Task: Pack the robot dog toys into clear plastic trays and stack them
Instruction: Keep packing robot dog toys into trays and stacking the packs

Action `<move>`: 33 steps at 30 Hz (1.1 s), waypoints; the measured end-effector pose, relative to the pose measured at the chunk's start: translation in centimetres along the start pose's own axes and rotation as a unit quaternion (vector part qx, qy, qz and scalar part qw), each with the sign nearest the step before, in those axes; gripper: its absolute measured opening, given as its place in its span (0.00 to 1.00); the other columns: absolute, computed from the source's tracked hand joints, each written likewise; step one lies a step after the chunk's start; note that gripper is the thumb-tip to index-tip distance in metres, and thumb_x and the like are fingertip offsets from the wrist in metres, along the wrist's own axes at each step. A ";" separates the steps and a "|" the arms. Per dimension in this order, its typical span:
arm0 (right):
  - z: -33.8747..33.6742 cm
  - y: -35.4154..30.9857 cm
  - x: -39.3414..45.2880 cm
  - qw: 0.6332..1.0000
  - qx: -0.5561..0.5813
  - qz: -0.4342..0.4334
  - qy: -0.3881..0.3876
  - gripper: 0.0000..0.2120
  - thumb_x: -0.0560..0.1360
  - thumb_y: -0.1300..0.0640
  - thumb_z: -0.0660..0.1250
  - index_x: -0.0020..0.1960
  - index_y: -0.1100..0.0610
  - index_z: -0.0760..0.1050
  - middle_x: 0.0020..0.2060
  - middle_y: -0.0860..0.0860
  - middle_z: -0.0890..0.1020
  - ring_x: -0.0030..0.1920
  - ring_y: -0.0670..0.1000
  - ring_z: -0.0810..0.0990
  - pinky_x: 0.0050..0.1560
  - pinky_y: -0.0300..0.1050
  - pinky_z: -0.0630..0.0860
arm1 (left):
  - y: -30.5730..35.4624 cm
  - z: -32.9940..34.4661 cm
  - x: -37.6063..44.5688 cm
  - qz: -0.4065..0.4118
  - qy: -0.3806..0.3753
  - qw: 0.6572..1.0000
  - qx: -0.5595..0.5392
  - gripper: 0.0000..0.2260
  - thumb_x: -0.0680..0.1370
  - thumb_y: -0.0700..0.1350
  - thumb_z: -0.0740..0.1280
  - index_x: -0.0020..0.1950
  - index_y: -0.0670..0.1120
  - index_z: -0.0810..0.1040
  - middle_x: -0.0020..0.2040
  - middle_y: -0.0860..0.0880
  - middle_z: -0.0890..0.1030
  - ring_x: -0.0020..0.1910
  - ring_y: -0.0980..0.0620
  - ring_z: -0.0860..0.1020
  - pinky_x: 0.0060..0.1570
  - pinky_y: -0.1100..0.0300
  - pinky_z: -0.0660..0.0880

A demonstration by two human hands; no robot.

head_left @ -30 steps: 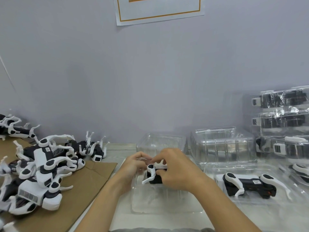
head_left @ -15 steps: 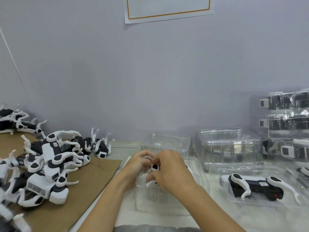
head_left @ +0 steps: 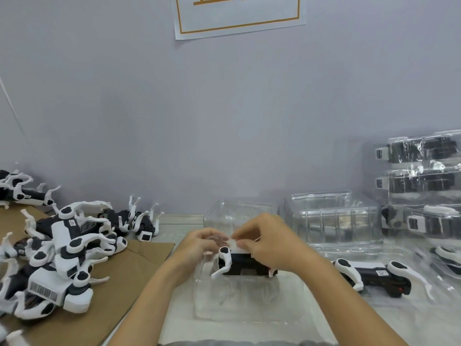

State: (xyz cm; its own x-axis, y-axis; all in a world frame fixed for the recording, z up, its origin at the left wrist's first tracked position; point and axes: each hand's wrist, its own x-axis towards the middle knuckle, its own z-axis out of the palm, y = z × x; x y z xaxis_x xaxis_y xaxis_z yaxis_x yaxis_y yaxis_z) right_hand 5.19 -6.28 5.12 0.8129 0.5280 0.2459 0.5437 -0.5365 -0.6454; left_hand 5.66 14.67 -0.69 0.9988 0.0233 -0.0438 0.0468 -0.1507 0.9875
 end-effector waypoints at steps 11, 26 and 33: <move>-4.8 3.0 -0.9 0.981 -0.138 0.135 -0.022 0.11 0.75 0.56 0.72 0.57 0.49 0.79 0.45 0.46 0.73 0.40 0.45 0.73 0.44 0.38 0.71 | 5.6 0.6 -2.0 0.135 0.050 0.908 0.394 0.06 0.77 0.49 0.72 0.53 0.58 0.79 0.52 0.57 0.81 0.53 0.60 0.78 0.57 0.59 0.76; -4.6 2.8 -1.0 0.978 -0.133 0.159 -0.020 0.14 0.74 0.54 0.74 0.59 0.47 0.78 0.59 0.50 0.77 0.53 0.50 0.79 0.50 0.42 0.75 | 5.3 9.0 -2.1 0.163 -0.012 0.891 0.422 0.15 0.67 0.64 0.76 0.43 0.58 0.75 0.46 0.58 0.74 0.44 0.59 0.75 0.44 0.58 0.73; -4.2 3.0 -0.9 0.980 -0.124 0.159 -0.011 0.12 0.73 0.55 0.75 0.53 0.44 0.77 0.56 0.50 0.76 0.50 0.49 0.79 0.48 0.42 0.77 | 5.6 8.8 -2.1 0.175 -0.046 0.896 0.406 0.14 0.64 0.55 0.82 0.39 0.56 0.78 0.41 0.58 0.77 0.39 0.62 0.75 0.37 0.67 0.68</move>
State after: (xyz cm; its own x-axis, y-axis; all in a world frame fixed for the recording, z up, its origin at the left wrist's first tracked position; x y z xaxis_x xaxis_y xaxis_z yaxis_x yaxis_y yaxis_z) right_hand 6.98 -11.12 6.06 0.9459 0.3214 0.0444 0.3009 -0.8175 -0.4910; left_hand 3.98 5.10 3.59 0.9501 -0.2414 0.1978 -0.3100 -0.8024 0.5100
